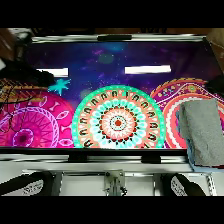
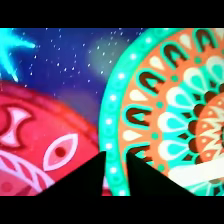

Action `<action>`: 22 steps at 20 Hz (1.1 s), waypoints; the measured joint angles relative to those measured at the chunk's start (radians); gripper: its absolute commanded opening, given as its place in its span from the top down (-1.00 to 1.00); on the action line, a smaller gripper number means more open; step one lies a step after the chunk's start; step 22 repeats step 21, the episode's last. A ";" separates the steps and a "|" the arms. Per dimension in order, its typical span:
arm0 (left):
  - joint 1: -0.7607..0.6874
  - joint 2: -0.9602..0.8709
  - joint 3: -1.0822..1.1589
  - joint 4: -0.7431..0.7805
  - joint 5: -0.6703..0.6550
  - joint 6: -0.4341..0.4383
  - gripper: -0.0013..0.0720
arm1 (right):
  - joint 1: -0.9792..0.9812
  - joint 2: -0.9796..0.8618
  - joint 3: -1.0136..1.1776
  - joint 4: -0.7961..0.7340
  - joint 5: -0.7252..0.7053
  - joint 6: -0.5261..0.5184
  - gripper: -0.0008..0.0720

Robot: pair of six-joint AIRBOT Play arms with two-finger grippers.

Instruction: Fold the shirts.

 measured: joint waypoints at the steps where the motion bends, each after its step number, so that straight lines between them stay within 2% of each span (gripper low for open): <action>1: -0.031 -0.020 0.000 0.050 -0.031 -0.035 -1.00 | 0.093 -0.045 0.006 -0.015 0.032 0.036 -0.66; 4: -0.084 -0.053 -0.021 0.092 -0.077 -0.101 -1.00 | 0.307 -0.194 0.018 -0.008 0.110 0.135 -0.66; 7: -0.104 -0.059 -0.090 0.089 -0.097 -0.130 -1.00 | 0.402 -0.285 0.023 0.046 0.140 0.204 -0.66; 10: -0.111 -0.027 -0.176 0.087 -0.088 -0.133 -1.00 | 0.437 -0.315 0.024 0.074 0.148 0.229 -0.66; 14: -0.113 0.043 -0.271 0.077 -0.004 -0.113 -1.00 | 0.453 -0.329 0.025 0.093 0.152 0.242 -0.66; 22: -0.113 0.078 -0.322 0.059 0.061 -0.100 -1.00 | 0.459 -0.333 0.025 0.100 0.152 0.247 -0.66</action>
